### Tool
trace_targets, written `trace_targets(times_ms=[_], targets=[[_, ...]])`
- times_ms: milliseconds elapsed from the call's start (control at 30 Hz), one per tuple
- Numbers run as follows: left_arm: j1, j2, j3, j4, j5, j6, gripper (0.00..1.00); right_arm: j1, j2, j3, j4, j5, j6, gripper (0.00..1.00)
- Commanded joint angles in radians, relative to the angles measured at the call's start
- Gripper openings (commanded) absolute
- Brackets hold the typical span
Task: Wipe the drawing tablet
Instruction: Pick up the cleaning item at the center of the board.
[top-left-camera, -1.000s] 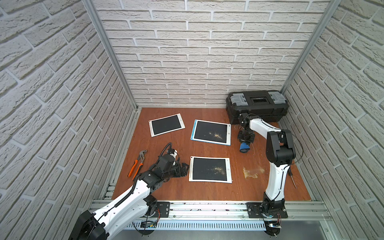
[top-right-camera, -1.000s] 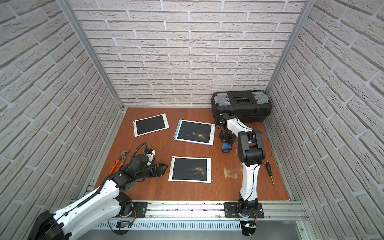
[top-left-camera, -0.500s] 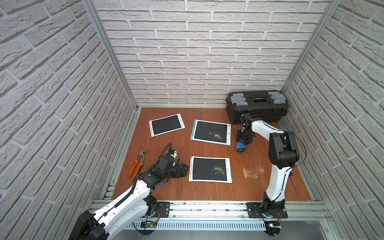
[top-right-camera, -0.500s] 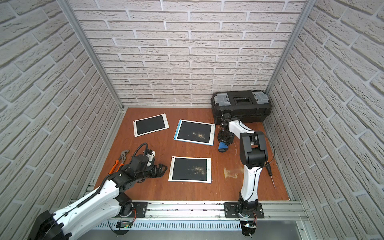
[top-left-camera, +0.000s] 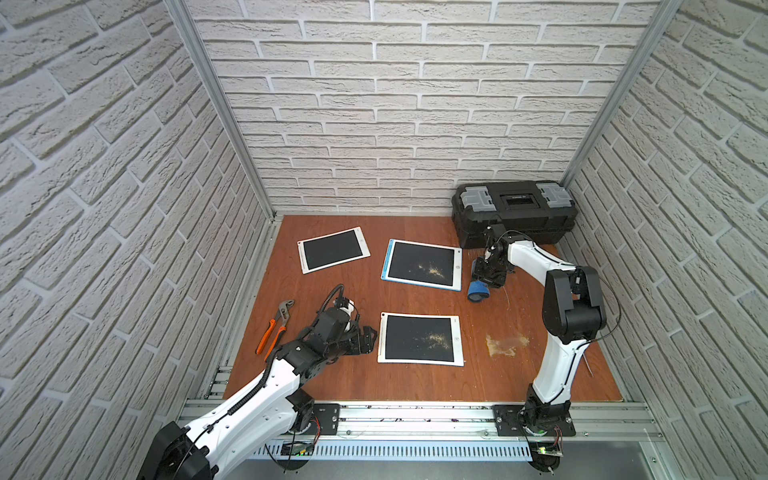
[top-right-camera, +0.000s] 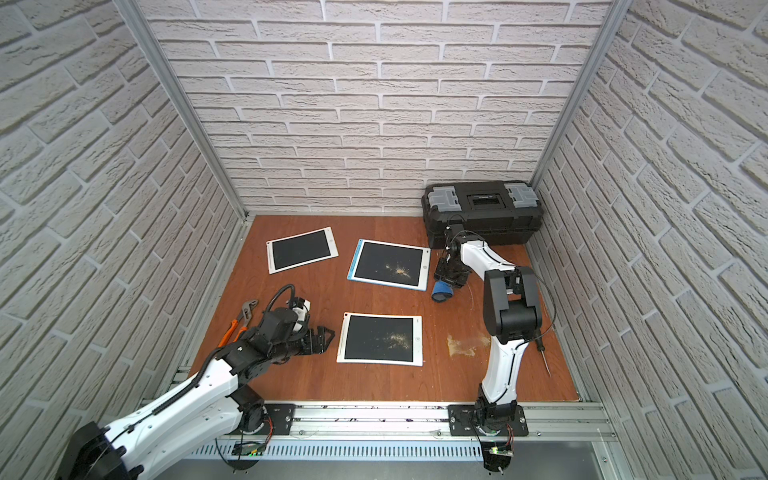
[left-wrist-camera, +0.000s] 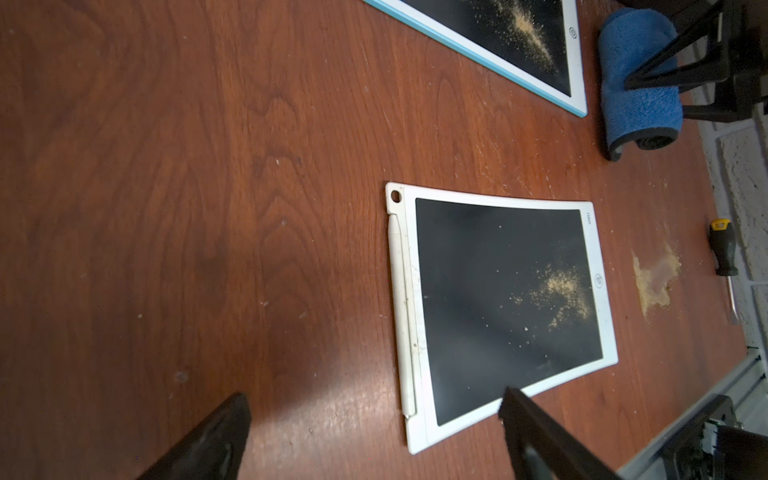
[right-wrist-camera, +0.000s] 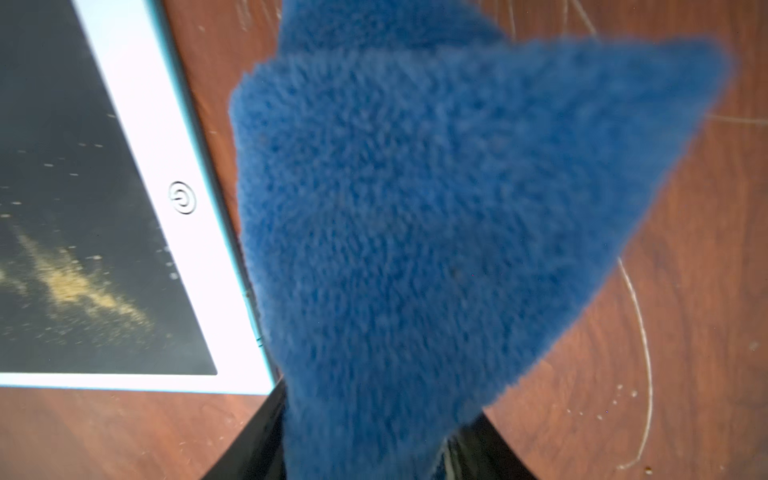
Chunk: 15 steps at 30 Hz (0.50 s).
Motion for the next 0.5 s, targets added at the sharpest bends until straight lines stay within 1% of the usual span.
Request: trace_targets(times_ms=[0, 133, 267, 467], targets=[[0.008, -0.002, 0.032, 0.005, 0.002, 0.002, 0.95, -0.008, -0.065, -0.026, 0.027, -0.025, -0.012, 0.56], [0.008, -0.002, 0.031, 0.007, 0.003, 0.001, 0.95, -0.016, -0.069, -0.026, 0.019, -0.02, -0.016, 0.56], [0.008, -0.002, 0.029, 0.009, 0.003, -0.001, 0.95, -0.018, -0.042, -0.021, 0.01, -0.016, -0.02, 0.56], [0.008, -0.006, 0.023, 0.008, 0.004, -0.003, 0.95, -0.03, -0.076, -0.078, 0.055, 0.012, -0.001, 0.57]])
